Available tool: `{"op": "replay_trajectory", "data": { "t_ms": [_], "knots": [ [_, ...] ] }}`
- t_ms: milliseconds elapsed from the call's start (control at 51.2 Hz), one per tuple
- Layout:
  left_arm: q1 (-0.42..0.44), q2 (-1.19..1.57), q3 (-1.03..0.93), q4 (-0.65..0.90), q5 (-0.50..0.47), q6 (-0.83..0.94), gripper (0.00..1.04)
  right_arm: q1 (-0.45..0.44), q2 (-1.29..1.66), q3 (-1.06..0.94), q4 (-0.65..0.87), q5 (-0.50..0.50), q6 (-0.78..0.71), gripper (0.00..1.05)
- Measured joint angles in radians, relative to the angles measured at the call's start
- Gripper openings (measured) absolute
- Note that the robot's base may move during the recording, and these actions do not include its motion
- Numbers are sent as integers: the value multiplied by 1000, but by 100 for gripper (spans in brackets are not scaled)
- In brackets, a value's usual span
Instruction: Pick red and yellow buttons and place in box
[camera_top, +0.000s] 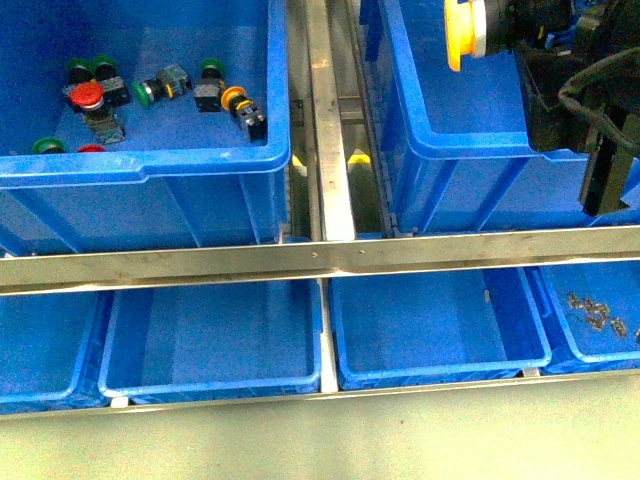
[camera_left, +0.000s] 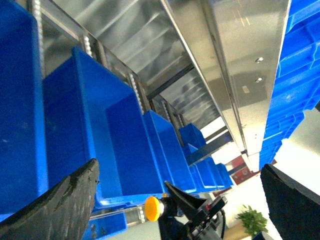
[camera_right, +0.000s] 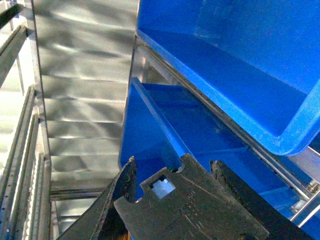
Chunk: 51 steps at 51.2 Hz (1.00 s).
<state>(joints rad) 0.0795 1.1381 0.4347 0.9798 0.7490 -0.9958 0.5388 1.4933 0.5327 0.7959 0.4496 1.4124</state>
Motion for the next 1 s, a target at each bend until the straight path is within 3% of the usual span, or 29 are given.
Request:
{"op": "replay_trajectory", "data": {
  "t_ms": [176, 273, 390, 468, 508, 547, 683, 761, 956, 995],
  "knots": [
    [241, -277, -79, -216, 199, 116, 96, -1, -31, 3, -40, 28, -71, 39],
    [388, -397, -117, -293, 368, 153, 96, 0, -38, 3, -45, 37, -95, 39],
    [606, -459, -162, -239, 552, 120, 96, -1, -49, 3, -45, 54, -129, 39],
    [769, -431, -208, -47, 671, 21, 96, 2, -53, -1, -45, 80, -166, 39],
    [853, -398, -223, 36, 692, -28, 96, 5, -56, -6, -40, 108, -214, 39],
    [888, -394, -223, -28, 687, -26, 96, 6, -58, -10, -26, 145, -270, 39],
    [893, -447, -218, -460, 671, 158, 96, 11, -63, -30, 80, 256, -522, 39],
    [882, -455, -219, -632, 662, 250, 96, 11, -66, -38, 126, 280, -667, 39],
    [834, -481, -256, -676, 612, 278, 96, 10, -66, -39, 228, 285, -987, 39],
    [816, -492, -267, -695, 535, 320, 94, 10, -66, -39, 230, 285, -1014, 39]
  ]
}}
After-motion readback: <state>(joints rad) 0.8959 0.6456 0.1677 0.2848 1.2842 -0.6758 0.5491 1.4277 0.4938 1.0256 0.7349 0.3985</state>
